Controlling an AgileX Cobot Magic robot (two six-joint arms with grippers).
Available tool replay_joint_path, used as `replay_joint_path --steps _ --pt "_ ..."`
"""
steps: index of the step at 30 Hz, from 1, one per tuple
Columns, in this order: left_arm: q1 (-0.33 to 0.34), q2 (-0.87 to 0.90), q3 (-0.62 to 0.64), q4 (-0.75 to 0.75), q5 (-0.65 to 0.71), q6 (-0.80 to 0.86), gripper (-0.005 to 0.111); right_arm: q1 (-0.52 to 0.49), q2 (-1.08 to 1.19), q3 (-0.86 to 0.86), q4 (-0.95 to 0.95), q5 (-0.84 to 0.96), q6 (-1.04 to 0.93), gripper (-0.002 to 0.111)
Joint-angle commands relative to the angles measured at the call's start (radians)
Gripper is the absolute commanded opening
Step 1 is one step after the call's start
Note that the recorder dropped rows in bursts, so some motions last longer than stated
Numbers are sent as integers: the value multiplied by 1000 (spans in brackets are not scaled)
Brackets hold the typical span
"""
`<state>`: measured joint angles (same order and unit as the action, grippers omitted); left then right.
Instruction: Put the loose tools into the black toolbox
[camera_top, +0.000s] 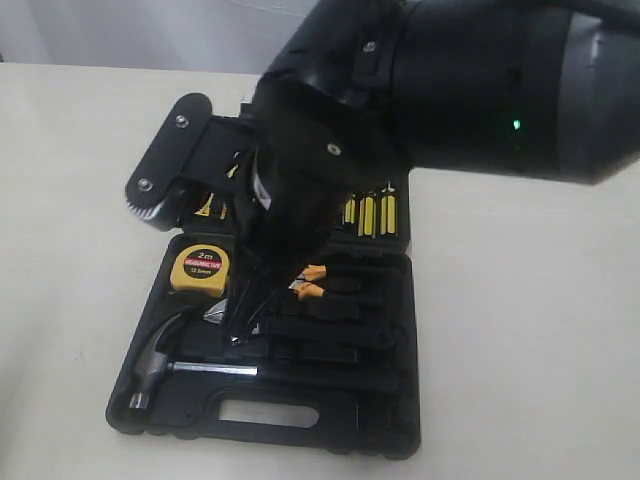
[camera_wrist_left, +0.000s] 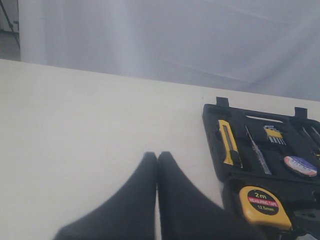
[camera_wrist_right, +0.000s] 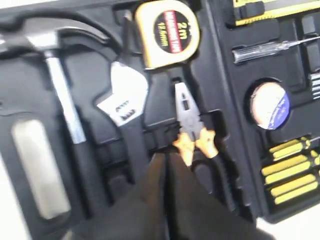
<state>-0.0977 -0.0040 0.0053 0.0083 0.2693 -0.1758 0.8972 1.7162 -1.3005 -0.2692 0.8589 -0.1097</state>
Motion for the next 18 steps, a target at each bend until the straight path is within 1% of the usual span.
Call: replay_joint_path --steps 1,3,4,5,6,8,11,13,15,18 --pt "-6 4 -5 -8 3 0 0 137 -27 -1 -109 91 224 -1" --pt "-6 4 -5 -8 3 0 0 188 -27 -1 -126 115 273 -1" --pt "-6 4 -5 -8 3 0 0 238 -25 2 -136 124 318 -1" --pt "-6 4 -5 -8 3 0 0 256 -25 3 -141 124 337 -1" --pt "-6 4 -5 -8 3 0 0 293 -25 12 -165 124 415 -1" --pt "-6 4 -5 -8 3 0 0 330 -25 34 -201 115 509 -1" --pt "-6 4 -5 -8 3 0 0 370 -19 94 -217 92 578 -1" --pt "-6 4 -5 -8 3 0 0 407 -1 158 -285 51 674 -1" --pt "-6 4 -5 -8 3 0 0 422 26 199 -334 6 734 -1" --pt "-6 4 -5 -8 3 0 0 425 63 220 -334 -60 750 -1"
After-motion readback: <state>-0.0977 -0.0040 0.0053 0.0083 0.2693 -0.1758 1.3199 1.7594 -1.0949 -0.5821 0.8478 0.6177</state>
